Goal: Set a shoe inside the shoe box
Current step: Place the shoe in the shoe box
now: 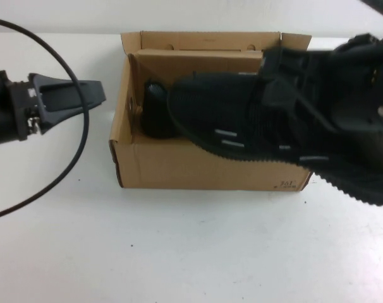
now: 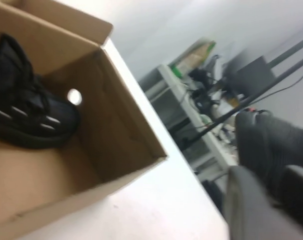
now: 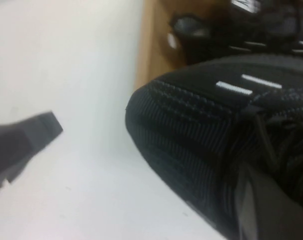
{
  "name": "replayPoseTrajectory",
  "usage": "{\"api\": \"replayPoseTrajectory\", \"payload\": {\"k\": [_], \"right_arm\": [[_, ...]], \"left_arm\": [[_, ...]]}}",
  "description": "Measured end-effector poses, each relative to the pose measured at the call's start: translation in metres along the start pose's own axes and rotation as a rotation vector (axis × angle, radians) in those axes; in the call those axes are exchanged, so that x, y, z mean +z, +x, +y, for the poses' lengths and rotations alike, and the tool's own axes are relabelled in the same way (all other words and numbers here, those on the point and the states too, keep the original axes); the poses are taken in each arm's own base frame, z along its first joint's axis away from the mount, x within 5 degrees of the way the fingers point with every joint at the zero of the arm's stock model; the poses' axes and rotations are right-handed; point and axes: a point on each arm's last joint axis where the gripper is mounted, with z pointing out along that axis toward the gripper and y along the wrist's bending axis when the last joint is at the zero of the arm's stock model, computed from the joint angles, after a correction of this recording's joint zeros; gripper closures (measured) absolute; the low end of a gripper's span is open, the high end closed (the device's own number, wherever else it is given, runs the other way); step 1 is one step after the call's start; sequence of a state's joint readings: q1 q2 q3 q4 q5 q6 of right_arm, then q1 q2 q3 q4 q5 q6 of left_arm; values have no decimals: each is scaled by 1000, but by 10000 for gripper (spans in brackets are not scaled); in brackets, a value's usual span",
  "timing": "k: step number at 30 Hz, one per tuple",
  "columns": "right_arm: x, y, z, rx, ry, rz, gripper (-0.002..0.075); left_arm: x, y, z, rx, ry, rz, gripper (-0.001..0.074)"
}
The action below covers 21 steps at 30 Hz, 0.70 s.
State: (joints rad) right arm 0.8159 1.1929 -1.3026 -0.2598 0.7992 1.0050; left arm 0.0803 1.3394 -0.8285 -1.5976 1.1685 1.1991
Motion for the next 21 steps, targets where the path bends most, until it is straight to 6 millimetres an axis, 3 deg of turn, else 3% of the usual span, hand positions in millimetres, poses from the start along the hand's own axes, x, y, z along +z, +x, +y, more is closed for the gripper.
{"api": "replayPoseTrajectory", "payload": {"k": [2,5,14,21], "right_arm": [[4,-10,-6,31,-19,-5,727],[12,-23,-17,42,-45,10,727],[67,-49,-32,10,-245,155,727],[116,-75,-34,-14,-295,184,727]], "left_arm": [[-3,-4,1,27,-15,1,678],[-8,-5,-5,80,-34,14,719],[-34,-2,-39,367,-289,43,736],[-48,5,-70,451,-325,42,736]]}}
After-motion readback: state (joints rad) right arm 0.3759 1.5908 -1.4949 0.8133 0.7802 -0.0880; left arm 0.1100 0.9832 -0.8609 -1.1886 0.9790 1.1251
